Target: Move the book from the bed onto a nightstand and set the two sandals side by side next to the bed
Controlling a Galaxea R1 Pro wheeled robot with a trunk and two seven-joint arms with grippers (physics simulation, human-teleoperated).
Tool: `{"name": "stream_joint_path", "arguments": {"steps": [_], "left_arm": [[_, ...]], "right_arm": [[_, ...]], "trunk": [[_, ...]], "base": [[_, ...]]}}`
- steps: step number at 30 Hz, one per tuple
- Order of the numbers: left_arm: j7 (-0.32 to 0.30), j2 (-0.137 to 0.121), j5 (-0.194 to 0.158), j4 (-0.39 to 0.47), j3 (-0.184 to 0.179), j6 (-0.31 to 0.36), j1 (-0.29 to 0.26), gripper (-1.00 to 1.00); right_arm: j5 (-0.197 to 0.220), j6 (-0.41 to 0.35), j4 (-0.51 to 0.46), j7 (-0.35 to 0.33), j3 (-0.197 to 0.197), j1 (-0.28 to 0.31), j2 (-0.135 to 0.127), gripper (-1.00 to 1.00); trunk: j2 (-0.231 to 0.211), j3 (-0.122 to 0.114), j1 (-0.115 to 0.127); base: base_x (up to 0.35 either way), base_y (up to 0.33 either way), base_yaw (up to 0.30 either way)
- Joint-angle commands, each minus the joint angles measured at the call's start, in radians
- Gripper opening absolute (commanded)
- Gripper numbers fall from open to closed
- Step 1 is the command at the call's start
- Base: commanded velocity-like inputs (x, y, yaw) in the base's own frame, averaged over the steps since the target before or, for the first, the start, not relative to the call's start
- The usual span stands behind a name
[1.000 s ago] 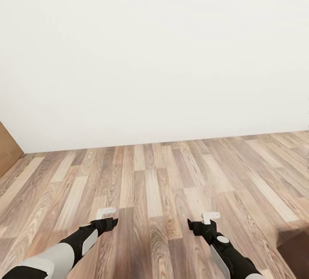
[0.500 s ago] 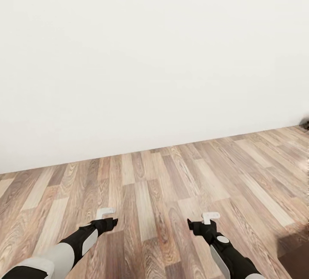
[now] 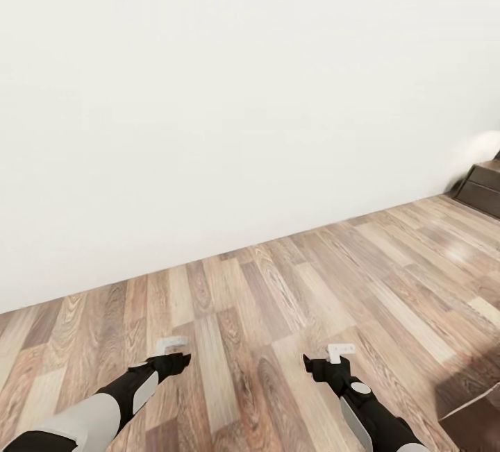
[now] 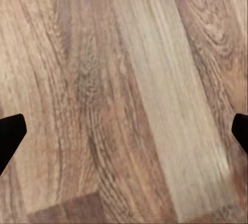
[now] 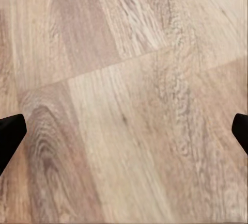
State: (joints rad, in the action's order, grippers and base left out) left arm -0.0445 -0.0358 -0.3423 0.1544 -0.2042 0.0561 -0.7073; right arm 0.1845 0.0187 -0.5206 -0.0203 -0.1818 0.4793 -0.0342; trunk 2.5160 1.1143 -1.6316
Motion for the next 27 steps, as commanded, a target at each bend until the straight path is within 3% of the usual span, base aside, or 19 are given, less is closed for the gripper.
{"name": "stream_joint_path", "arguments": {"steps": [1,19,27], "left_arm": [[-0.001,-0.001,-0.01,0.002,-0.007,0.005,0.0,1.0],[0.0,-0.001,-0.012,0.002,-0.007,0.005,0.0,1.0],[-0.001,-0.001,-0.012,0.002,-0.007,0.005,0.0,1.0]], "right_arm": [[0.01,0.002,0.001,0.0,-0.006,0.001,-0.001,1.0],[0.011,0.001,0.002,0.002,-0.007,0.001,0.0,1.0],[0.009,0.005,0.029,0.005,-0.008,0.001,0.0,1.0]], "trunk": [[0.0,0.001,0.0],[0.0,0.001,0.0],[0.0,0.001,0.0]], "base": [[0.064,0.002,-0.27],[0.009,0.002,-0.267],[0.149,0.166,-0.173]]}}
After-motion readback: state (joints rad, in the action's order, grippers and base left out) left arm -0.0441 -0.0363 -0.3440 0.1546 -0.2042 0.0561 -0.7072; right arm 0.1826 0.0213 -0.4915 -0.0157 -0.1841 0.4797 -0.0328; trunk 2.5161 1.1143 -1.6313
